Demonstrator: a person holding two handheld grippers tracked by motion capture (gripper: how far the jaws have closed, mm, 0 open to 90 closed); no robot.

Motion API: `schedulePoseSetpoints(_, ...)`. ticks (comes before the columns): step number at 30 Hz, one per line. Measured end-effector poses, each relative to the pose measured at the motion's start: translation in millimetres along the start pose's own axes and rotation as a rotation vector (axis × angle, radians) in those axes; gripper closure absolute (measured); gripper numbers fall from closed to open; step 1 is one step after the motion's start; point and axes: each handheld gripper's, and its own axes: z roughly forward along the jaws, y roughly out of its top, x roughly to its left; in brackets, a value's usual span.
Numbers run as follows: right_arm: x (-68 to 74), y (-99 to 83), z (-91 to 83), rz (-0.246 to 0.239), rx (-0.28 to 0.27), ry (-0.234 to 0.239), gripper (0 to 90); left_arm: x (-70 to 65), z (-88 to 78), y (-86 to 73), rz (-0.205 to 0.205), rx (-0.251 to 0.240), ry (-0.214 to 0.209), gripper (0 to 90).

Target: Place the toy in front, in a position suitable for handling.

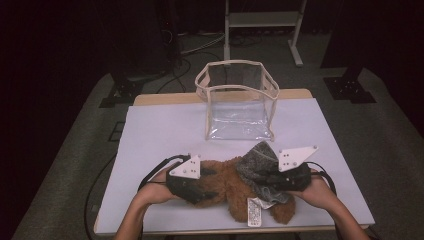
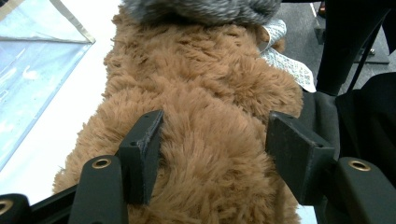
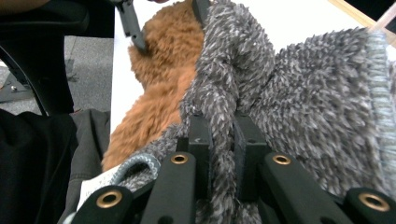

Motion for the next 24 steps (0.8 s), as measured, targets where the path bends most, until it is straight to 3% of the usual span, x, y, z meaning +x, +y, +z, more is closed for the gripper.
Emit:
schedulePoseSetpoints(7, 3.0, -16.8, -15.7, 0.028, 0.024, -0.012, 79.2, 0.9, 1.1, 0.8, -0.001, 0.003, 0.008, 36.3)
schedulePoseSetpoints(10, 1.6, -10.6, -19.9, 0.018, 0.035, -0.021, 79.2, 1.8, 1.8, 1.2, 0.002, 0.014, 0.010, 36.3)
schedulePoseSetpoints(13, 0.6, 8.7, -13.9, -0.040, 0.058, -0.039, 79.2, 2.9, 1.9, 0.3, -0.002, 0.016, 0.019, 35.8)
schedulePoseSetpoints(17, -11.1, 35.2, 1.5, -0.070, 0.050, -0.038, 79.1, 2.0, 1.9, 0.3, 0.000, 0.012, 0.011, 35.9)
schedulePoseSetpoints(21, -30.7, 51.5, 17.0, -0.054, 0.058, -0.041, 79.0, 2.4, 0.8, -1.0, 0.004, 0.011, 0.014, 35.8)
schedulePoseSetpoints(24, -36.1, 44.7, 26.8, -0.033, 0.100, -0.019, 79.0, 2.6, 0.8, -1.2, 0.004, 0.006, 0.015, 35.9)
